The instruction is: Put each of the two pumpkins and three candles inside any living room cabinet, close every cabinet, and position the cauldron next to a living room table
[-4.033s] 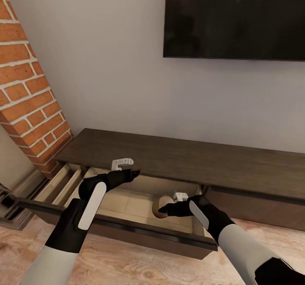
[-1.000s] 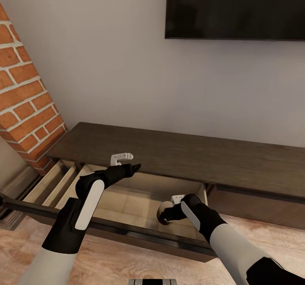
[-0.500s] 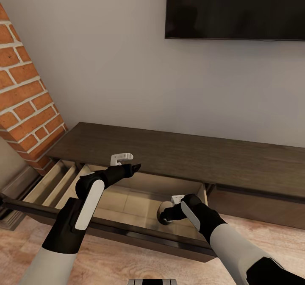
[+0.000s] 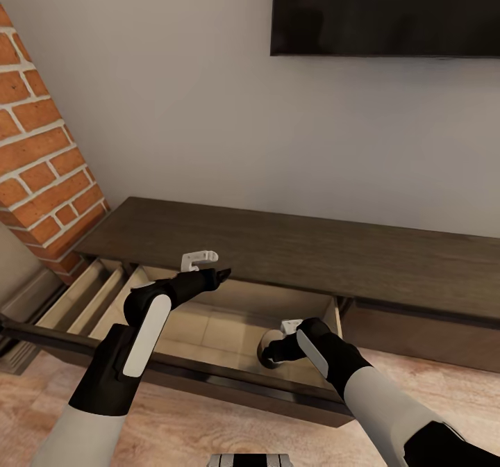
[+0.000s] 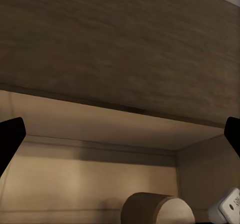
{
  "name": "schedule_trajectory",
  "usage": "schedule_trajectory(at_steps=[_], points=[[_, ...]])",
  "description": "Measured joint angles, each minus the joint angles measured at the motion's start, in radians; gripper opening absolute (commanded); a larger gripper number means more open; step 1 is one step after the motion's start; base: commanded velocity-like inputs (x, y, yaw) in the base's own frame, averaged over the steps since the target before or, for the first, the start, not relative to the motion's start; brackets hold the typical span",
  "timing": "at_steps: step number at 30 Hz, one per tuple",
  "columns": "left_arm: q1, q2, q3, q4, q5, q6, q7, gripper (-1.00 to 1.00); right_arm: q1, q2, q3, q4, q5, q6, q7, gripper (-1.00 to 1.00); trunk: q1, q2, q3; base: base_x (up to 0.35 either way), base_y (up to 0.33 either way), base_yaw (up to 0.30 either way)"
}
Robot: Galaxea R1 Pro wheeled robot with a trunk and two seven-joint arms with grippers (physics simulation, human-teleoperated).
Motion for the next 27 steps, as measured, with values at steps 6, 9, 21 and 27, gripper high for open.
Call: schedule_trajectory(at_steps=[6,9,21,27], points=[[0.000,0.000,0.000,0.000,0.000,0.000,0.000,1.00,0.000,0.000,0.000,0.000,-0.001,0.000,0.000,-1.00,0.000,0.000,0.000,0.000,0.000,0.000],[0.000,0.000,0.000,0.000,0.000,0.000,0.000,1.00,0.000,0.000,0.000,0.000,0.000,0.000,0.000,-1.00,0.000,0.000,0.000,0.000,0.000,0.000],[0.000,0.000,0.000,0.000,0.000,0.000,0.000,1.00,0.000,0.001,0.000,0.000,0.000,0.000,-0.001,-1.00,0.000,0.000,-0.004,0.000,0.000,0.000],[0.000,0.000,0.000,0.000,0.000,0.000,0.000,1.00,0.000,0.001,0.000,0.000,0.000,0.000,-0.001,-1.00,0.000,0.000,-0.012,0.000,0.000,0.000]])
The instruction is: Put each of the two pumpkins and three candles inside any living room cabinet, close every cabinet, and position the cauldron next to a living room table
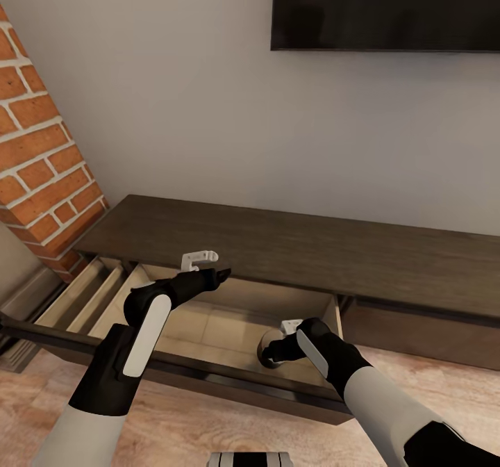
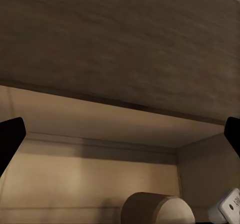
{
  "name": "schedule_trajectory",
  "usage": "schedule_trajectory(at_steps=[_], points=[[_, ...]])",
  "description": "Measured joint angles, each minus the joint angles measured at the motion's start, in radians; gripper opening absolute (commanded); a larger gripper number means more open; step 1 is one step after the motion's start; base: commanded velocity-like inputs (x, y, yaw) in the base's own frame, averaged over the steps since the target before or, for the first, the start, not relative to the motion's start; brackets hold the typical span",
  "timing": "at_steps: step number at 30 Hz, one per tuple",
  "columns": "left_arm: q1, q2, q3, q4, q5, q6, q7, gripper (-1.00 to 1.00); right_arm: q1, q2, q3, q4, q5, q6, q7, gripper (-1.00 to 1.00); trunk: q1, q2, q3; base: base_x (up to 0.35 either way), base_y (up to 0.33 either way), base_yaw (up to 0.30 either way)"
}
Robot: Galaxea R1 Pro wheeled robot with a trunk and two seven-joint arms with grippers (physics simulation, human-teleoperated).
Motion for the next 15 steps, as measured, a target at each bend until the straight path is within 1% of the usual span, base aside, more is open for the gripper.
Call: schedule_trajectory(at_steps=[15], points=[[0.000,0.000,0.000,0.000,0.000,0.000,0.000,1.00,0.000,0.000,0.000,0.000,0.000,0.000,0.000,-1.00,0.000,0.000,-0.001,0.000,0.000,0.000]])
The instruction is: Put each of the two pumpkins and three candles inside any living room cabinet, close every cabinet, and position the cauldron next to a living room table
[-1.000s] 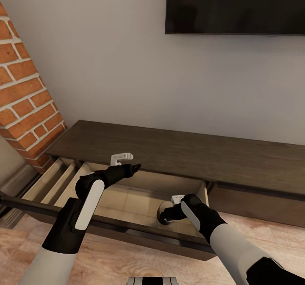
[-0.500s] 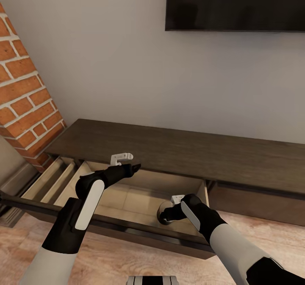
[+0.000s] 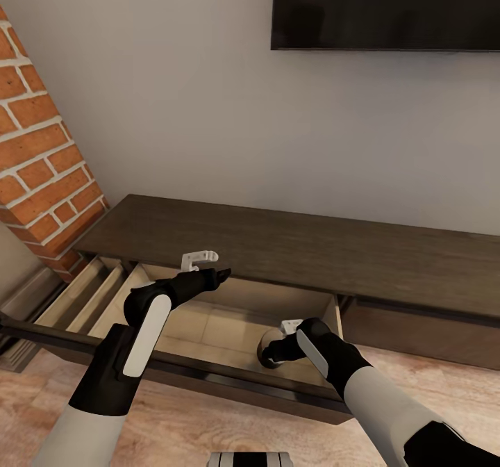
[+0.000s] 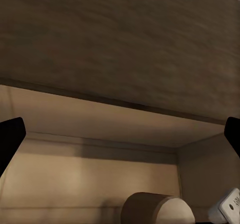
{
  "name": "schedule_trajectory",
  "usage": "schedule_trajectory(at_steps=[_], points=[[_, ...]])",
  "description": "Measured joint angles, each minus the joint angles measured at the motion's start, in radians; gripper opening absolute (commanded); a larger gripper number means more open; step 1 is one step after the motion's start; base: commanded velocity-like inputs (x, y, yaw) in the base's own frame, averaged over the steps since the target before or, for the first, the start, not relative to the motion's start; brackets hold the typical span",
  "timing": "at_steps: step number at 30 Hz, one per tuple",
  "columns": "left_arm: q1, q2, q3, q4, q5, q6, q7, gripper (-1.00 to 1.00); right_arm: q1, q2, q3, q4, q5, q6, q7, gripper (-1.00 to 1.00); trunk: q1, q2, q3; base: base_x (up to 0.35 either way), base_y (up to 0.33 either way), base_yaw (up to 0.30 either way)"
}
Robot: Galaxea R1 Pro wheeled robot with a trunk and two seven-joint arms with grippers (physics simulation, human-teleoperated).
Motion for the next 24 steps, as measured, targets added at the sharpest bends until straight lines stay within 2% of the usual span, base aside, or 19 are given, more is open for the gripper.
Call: schedule_trajectory(at_steps=[2,3,24], points=[[0.000,0.000,0.000,0.000,0.000,0.000,0.000,1.00,0.000,0.000,0.000,0.000,0.000,0.000,0.000,-1.00,0.000,0.000,0.000,0.000,0.000,0.000],[0.000,0.000,0.000,0.000,0.000,0.000,0.000,1.00,0.000,0.000,0.000,0.000,0.000,0.000,0.000,1.00,0.000,0.000,0.000,0.000,0.000,0.000],[0.000,0.000,0.000,0.000,0.000,0.000,0.000,1.00,0.000,0.000,0.000,0.000,-0.001,0.000,0.001,1.00,-0.004,0.007,0.003,0.000,0.000,0.000]])
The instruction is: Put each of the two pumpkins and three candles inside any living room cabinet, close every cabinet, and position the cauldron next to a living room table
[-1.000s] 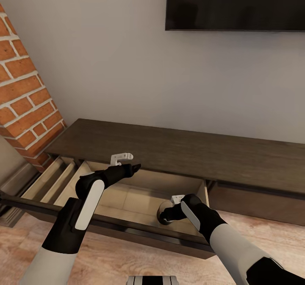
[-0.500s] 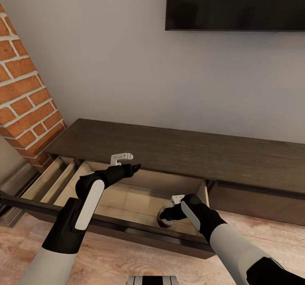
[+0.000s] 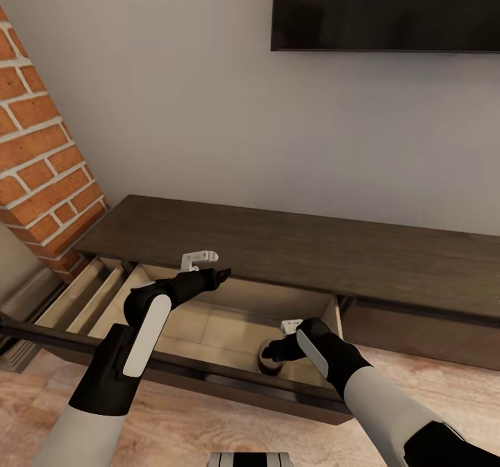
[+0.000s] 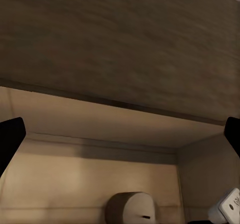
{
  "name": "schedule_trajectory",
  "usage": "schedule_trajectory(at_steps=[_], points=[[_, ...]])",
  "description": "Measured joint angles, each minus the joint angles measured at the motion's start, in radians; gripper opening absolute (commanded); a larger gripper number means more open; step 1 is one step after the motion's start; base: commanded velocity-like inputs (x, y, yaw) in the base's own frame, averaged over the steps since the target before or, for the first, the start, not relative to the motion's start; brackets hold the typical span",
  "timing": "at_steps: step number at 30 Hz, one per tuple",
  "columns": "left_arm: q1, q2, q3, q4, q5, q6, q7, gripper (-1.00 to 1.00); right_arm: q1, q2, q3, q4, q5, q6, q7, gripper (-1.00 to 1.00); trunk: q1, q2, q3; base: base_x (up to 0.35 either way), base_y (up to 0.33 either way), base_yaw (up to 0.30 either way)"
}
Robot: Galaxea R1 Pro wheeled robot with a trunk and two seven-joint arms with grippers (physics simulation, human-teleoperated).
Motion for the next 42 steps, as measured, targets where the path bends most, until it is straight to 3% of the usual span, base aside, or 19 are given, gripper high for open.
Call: schedule_trajectory(at_steps=[42], points=[[0.000,0.001,0.006,0.005,0.002,0.030,0.000,1.00,0.000,0.000,0.000,-0.011,0.000,0.055,0.001,1.00,-0.161,0.294,0.132,0.000,0.000,0.000]])
